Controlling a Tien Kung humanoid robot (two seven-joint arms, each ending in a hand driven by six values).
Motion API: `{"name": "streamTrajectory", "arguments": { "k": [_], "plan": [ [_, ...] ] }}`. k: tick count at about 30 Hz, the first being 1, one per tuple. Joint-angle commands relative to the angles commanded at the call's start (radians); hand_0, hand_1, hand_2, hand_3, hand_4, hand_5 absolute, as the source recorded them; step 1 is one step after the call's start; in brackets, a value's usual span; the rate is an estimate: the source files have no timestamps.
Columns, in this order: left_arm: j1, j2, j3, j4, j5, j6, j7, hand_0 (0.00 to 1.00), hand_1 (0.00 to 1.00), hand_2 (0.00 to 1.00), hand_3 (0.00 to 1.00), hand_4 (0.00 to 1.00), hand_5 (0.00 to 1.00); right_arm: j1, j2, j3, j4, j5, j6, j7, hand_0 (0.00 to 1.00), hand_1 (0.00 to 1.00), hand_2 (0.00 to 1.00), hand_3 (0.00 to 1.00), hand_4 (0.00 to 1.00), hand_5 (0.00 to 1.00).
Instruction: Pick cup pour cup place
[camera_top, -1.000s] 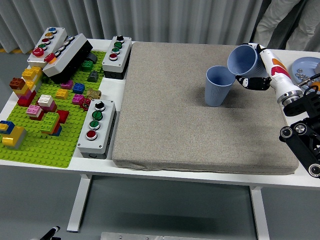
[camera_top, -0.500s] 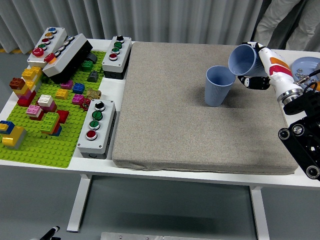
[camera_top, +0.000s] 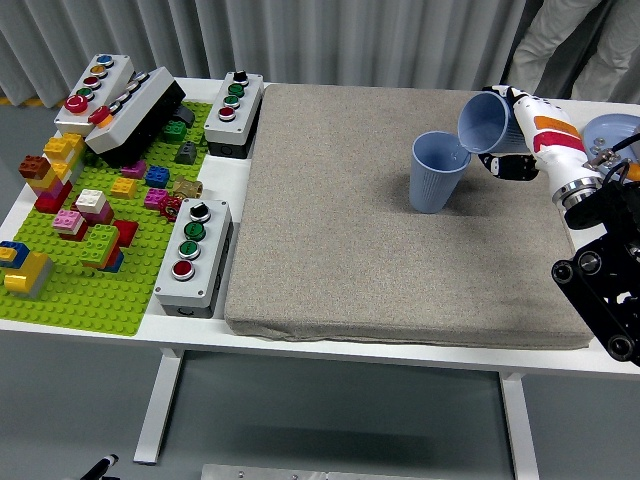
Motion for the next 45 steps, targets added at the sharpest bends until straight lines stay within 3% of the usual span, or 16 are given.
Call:
{"name": "streamTrajectory", "arguments": {
  "k": [10, 45],
  "plan": [
    [-0.001, 0.001, 0.001, 0.0, -0.001, 0.0, 0.0, 0.822, 0.801, 0.887, 0.787, 0.639, 0.983, 0.003, -0.006, -0.006, 0.028, -0.067, 0.003, -0.06, 0.733, 0.678, 0.56, 0.594, 0.669, 0.075],
    [-0.006, 0.003, -0.006, 0.0, 0.003, 0.0, 0.001, 0.822, 0.802, 0.886, 0.787, 0.639, 0.983, 0.01, 0.005, -0.033, 0.067, -0.077, -0.003, -0.094, 0.728, 0.674, 0.555, 0.584, 0.672, 0.079]
  ]
}}
